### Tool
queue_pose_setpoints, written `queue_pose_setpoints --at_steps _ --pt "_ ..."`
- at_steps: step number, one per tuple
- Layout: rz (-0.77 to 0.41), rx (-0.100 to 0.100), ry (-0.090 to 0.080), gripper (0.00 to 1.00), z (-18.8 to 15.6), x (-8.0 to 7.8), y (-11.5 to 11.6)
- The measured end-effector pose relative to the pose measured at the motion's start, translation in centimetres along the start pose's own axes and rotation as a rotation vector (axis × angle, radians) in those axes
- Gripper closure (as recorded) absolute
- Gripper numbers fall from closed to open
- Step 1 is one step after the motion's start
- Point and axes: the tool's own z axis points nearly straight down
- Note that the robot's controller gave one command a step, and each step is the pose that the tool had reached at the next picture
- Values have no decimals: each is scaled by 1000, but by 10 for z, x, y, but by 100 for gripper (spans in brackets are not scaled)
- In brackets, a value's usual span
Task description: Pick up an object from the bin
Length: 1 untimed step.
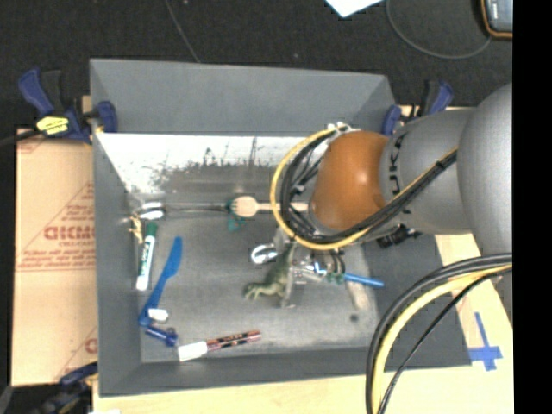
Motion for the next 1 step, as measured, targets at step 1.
queue_pose_setpoints --at_steps 1 --pt "-5 -3 -16 0 -1 -10 -3"
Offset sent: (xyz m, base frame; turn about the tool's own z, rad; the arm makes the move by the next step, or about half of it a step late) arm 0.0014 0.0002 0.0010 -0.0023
